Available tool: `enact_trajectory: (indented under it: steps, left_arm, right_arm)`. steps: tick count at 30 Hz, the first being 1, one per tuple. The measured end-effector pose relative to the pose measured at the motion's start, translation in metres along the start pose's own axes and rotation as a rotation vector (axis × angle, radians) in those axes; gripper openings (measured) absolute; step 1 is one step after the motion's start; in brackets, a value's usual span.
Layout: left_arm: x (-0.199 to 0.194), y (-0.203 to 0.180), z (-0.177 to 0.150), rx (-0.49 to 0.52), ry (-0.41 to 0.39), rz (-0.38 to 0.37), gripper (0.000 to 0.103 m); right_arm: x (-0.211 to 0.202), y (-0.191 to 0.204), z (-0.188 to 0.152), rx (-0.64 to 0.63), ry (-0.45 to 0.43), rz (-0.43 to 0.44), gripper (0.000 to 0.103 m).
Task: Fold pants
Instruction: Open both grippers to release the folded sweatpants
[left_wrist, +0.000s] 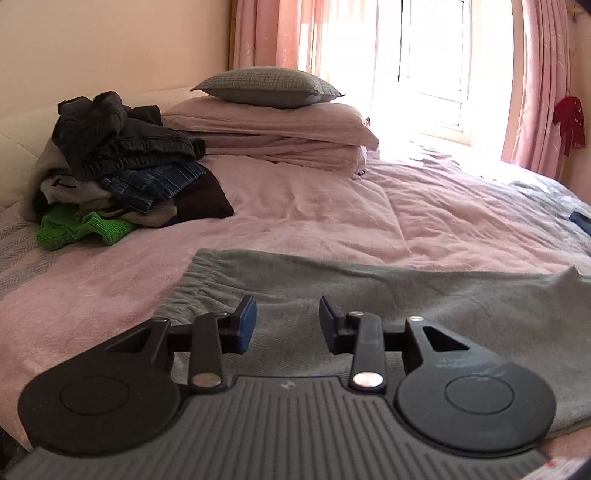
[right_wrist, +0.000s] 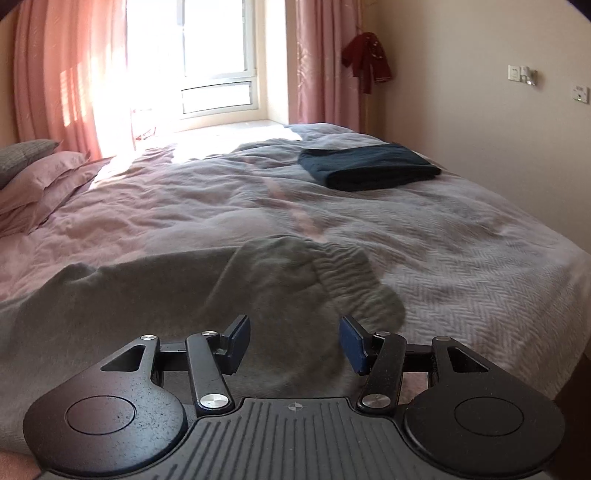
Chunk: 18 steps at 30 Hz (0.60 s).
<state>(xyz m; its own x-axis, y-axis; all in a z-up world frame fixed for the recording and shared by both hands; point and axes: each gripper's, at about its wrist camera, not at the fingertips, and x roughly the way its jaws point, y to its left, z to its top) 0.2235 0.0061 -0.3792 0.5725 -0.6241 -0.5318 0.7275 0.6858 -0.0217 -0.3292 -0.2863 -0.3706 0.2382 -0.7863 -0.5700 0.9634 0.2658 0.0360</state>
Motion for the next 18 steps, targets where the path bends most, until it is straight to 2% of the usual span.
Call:
enact_trajectory:
  steps: [1,4,6,8,11,13,18]
  left_arm:
    - [0.006,-0.001,-0.005,0.002,0.022,0.008,0.033]
    - [0.028,0.009,-0.029,0.022,0.163,0.121,0.031]
    - [0.021,0.014,-0.032,0.043,0.149,0.122,0.030]
    - [0.017,0.013,-0.021,0.068,0.125,0.129,0.029]
    - [0.023,0.013,0.003,0.032,0.081,0.069,0.029]
    - [0.038,0.008,0.016,0.020,0.075,0.000,0.028]
    - [0.085,-0.032,0.027,0.115,0.107,-0.088,0.028]
  right_arm:
    - [0.007,0.003,-0.003,-0.010,0.015,0.004,0.051]
    - [0.028,0.002,-0.017,-0.042,0.130,-0.010,0.051]
    - [0.029,-0.002,-0.020,-0.038,0.137,-0.002,0.051]
    - [0.027,0.000,-0.014,-0.050,0.136,-0.004,0.051]
    - [0.028,0.009,0.002,-0.070,0.082,0.006,0.051]
    - [0.035,0.016,0.007,-0.062,0.072,0.015,0.051]
    - [0.053,0.027,0.010,-0.061,0.058,0.025,0.051]
